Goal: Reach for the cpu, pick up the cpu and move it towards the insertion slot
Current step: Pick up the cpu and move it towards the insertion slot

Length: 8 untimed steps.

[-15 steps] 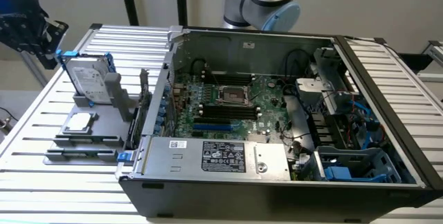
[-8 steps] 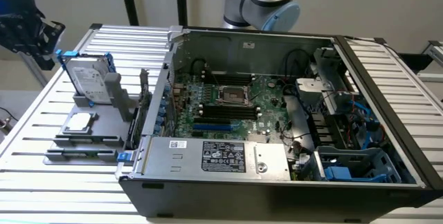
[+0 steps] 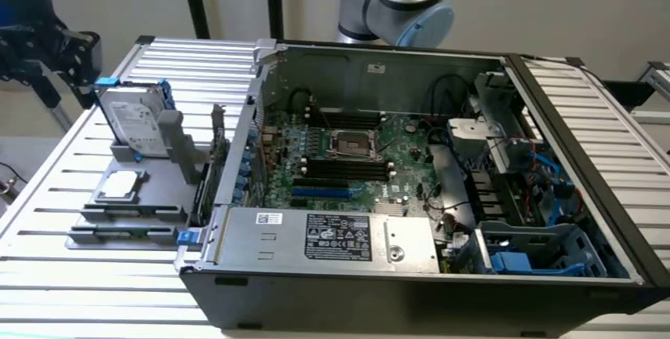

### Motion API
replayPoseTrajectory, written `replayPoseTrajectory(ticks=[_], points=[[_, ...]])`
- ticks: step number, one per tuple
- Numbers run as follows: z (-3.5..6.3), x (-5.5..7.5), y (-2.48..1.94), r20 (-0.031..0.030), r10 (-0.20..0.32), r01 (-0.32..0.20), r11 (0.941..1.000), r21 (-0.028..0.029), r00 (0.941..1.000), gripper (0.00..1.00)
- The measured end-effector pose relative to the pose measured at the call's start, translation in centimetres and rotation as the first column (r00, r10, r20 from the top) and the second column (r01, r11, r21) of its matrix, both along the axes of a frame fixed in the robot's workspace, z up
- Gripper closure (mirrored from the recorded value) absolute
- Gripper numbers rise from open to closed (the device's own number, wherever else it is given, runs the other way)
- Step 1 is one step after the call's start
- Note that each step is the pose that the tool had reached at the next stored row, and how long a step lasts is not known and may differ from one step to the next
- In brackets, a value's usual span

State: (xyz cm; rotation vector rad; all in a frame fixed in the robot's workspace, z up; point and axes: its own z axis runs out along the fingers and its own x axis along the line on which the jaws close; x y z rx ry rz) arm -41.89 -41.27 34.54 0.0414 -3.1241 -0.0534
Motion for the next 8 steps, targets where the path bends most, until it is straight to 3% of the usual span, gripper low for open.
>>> replayPoseTrajectory(ticks=[2,4,5,6,8], points=[[-0.23,0.1,-0.06,-0.0063,0.001,-0.001,1.0,-0.0001,1.0,0.47],[-0.5,0.3,-0.12,-0.0117,0.002,-0.002,1.0,0.0,0.9999,0.35],[-0.66,0.4,-0.13,-0.0128,0.002,-0.002,1.0,0.0,0.9999,0.35],[-0.84,0.5,-0.14,-0.0132,0.002,-0.002,1.0,0.0,0.9999,0.29],[-1.2,0.6,-0.14,-0.0134,0.002,-0.002,1.0,0.0,0.9999,0.29]])
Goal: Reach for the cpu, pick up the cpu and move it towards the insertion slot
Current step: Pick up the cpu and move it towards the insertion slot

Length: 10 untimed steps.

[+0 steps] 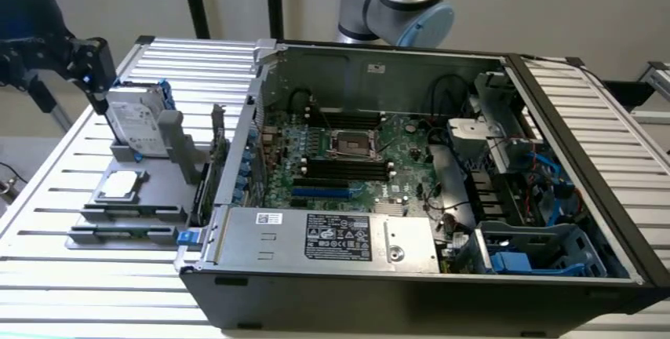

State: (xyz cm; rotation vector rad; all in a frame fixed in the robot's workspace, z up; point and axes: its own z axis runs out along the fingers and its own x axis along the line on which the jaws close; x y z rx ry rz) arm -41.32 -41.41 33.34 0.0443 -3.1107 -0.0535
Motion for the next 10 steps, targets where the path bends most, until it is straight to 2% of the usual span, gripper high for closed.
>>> replayPoseTrajectory(ticks=[8,10], points=[[-1.45,0.0,-0.01,0.0001,0.0,0.0,1.0,0.0,1.0,0.29],[-1.8,-0.1,-0.03,0.0029,0.0,0.0,1.0,0.0,1.0,0.29]])
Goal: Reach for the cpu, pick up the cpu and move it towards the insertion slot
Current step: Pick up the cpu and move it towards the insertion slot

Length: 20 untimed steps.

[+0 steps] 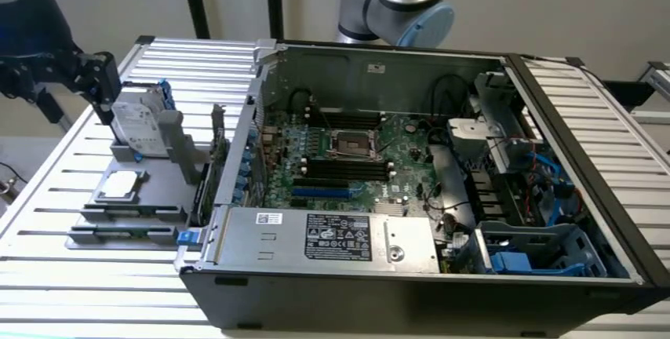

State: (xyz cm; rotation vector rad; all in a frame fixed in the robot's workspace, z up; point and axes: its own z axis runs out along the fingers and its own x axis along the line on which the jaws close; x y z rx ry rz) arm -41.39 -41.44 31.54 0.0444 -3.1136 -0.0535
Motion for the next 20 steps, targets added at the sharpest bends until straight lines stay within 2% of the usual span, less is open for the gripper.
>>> replayPoseTrajectory(ticks=[3,5,20], points=[[-0.42,-0.3,-0.1,0.0102,0.0,0.0,1.0,0.0,0.9999,0.29],[-0.79,-0.5,-0.18,0.0131,0.0,0.0,1.0,0.0003,0.9999,0.29],[-3.5,-0.6,-0.27,0.0139,0.002,-0.002,1.0,0.0,0.9999,0.29]])
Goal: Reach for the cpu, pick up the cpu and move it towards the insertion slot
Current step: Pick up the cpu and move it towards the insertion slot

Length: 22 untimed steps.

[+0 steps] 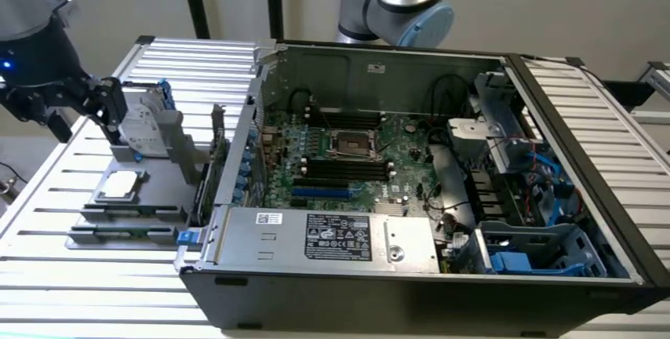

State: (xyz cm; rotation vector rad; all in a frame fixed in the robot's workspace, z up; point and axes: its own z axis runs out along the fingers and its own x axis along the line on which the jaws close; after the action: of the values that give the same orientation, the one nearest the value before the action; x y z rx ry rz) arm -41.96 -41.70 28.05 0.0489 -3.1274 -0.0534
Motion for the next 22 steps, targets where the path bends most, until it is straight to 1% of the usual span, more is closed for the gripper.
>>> replayPoseTrajectory(ticks=[10,14,18,20,22], points=[[-1.82,0.0,-0.14,0.0001,0.013,-0.013,0.9999,0.0002,0.9999,0.29],[-2.55,0.0,-0.4,0.0014,0.018,-0.018,0.9998,0.0015,0.9998,0.29],[-3.13,0.0,-0.86,0.007,0.022,-0.022,0.9997,0.0053,0.9997,0.29],[-3.37,0.0,-1.07,0.012,0.022,-0.022,0.9997,0.0065,0.9997,0.29],[-3.67,0.0,-1.12,0.017,0.022,-0.023,0.9997,0.007,0.9996,0.29]])
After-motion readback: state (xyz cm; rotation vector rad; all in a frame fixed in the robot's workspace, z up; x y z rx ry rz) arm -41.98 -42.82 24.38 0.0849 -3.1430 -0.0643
